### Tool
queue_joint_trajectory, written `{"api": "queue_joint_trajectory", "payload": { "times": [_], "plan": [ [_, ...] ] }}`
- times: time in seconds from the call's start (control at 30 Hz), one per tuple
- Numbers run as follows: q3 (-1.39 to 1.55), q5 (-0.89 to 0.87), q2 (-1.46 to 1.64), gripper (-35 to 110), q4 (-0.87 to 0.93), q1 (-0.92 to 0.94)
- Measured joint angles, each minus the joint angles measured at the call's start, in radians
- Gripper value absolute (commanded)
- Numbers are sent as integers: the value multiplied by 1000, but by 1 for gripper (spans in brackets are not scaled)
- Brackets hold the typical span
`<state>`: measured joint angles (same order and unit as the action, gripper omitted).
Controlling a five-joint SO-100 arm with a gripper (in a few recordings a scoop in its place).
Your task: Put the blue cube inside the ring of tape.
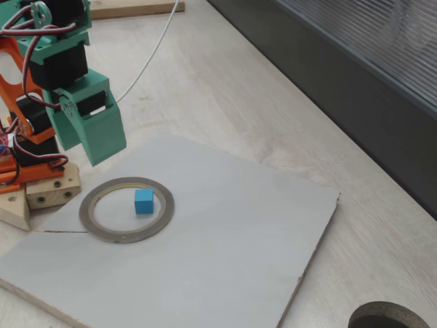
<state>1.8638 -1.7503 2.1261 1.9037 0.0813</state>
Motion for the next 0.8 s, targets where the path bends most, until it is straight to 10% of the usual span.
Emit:
{"api": "queue_joint_trajectory", "payload": {
  "times": [0.8],
  "plan": [
    [0,0,0,48,8,227]
  ]
}}
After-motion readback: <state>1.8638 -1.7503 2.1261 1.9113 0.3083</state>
